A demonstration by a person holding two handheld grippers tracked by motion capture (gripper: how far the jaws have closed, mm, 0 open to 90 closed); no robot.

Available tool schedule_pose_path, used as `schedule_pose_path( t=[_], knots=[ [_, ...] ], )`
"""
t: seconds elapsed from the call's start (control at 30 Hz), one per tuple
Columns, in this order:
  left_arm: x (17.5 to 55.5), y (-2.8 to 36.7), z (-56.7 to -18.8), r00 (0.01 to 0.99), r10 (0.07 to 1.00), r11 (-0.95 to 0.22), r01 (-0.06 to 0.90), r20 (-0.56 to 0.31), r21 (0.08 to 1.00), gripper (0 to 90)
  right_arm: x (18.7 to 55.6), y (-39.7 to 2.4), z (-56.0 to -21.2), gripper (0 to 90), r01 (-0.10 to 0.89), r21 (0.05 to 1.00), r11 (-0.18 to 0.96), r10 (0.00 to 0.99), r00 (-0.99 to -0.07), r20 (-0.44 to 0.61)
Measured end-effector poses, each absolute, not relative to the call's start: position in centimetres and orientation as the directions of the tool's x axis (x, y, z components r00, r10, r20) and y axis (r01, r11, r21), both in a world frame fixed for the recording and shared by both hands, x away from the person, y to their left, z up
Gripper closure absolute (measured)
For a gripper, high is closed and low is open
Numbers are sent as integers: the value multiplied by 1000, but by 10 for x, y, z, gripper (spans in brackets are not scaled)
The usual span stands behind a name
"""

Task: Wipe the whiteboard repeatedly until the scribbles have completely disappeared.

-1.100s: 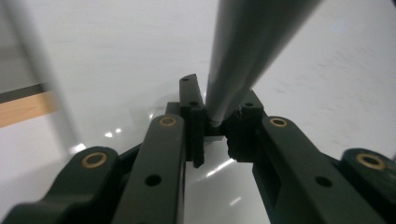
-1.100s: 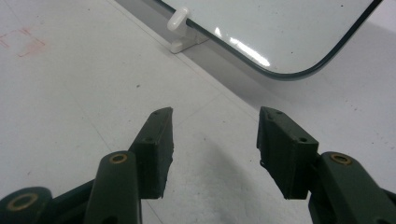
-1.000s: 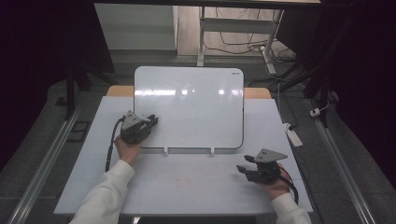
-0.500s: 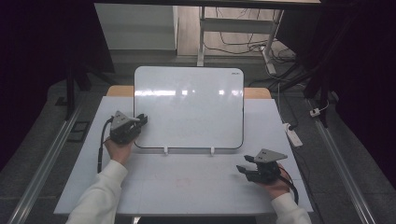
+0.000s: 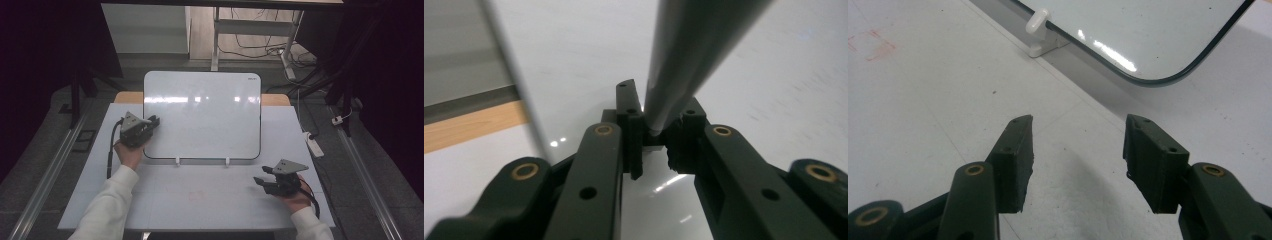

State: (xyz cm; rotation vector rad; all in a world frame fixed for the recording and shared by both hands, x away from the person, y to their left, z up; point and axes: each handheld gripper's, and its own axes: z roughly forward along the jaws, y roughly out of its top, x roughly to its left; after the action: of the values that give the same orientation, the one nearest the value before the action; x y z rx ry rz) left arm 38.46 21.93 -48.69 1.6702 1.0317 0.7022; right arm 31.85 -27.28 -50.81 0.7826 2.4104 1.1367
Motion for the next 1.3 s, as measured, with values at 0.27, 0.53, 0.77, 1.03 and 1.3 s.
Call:
schedule_pose_path(
  t=[0.27, 0.53, 0.77, 1.03, 1.3],
  knots=[
    [384, 232, -489, 459, 883, -60, 317, -98, 947, 774, 318, -274, -507, 460, 323, 790, 521, 621, -779, -91],
    [377, 205, -488, 581, 805, -136, 373, -117, 918, 774, 315, -269, -504, 461, 298, 806, 512, 614, -783, -100],
    [358, 179, -480, 701, 685, -187, 431, -197, 883, 774, 313, -264, -501, 461, 281, 819, 501, 605, -790, -99],
    [337, 150, -481, 780, 569, -267, 474, -260, 839, 774, 307, -259, -490, 461, 249, 863, 440, 617, -782, -89],
    [329, 124, -486, 816, 506, -330, 483, -280, 811, 774, 300, -248, -480, 461, 195, 889, 414, 612, -783, -113]
  ],
)
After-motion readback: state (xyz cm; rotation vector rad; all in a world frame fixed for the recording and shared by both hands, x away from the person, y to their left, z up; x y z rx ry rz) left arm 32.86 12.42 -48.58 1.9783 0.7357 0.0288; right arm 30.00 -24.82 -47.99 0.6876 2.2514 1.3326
